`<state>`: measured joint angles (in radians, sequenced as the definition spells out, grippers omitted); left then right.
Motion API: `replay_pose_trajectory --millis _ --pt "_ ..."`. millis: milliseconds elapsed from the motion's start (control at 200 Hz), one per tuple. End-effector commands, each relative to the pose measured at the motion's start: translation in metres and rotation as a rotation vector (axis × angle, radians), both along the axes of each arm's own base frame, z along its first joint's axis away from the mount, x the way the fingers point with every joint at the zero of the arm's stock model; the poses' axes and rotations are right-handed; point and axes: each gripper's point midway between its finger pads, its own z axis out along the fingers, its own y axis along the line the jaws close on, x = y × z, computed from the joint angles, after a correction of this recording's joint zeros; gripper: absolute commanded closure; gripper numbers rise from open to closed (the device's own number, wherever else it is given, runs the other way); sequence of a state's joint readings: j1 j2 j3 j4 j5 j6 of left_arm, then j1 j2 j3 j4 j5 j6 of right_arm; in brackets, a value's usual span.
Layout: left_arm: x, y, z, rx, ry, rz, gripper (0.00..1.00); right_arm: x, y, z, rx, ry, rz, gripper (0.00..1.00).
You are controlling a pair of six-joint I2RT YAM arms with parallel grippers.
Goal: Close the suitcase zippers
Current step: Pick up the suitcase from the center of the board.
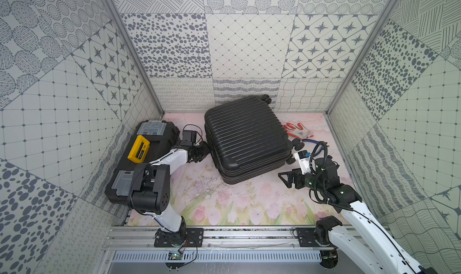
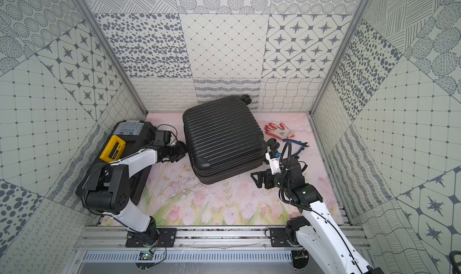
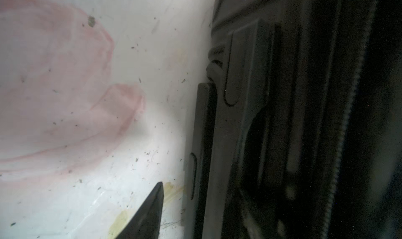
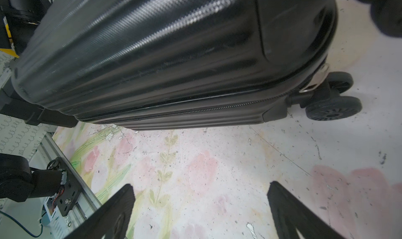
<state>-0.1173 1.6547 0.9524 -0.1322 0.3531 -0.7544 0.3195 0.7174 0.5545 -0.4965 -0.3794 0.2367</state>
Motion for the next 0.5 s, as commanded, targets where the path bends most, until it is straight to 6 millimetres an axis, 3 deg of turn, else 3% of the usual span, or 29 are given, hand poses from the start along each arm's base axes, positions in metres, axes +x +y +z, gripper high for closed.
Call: replay_pose_trajectory --millis 0,65,95,235,495 --pt "-0.003 0.003 -0.012 0.085 0.052 -0.103 0.53 0.004 0.0 0.008 0.01 -0.049 -0.011 0.02" --pt "-0.008 0.011 -0.023 0.161 0.115 -0.131 0.55 0.005 -0.002 0.009 0.014 -0.047 -0.035 0.02" --pt "-0.011 0.014 -0.028 0.187 0.144 -0.137 0.56 0.004 -0.005 0.0 0.016 -0.027 -0.053 0.02" --pt "-0.013 0.021 -0.036 0.248 0.17 -0.177 0.6 0.008 -0.007 -0.001 0.089 -0.04 -0.109 0.02" --pt "-0.018 0.032 -0.036 0.353 0.198 -0.257 0.78 0.043 -0.035 -0.003 0.217 -0.096 -0.299 0.06"
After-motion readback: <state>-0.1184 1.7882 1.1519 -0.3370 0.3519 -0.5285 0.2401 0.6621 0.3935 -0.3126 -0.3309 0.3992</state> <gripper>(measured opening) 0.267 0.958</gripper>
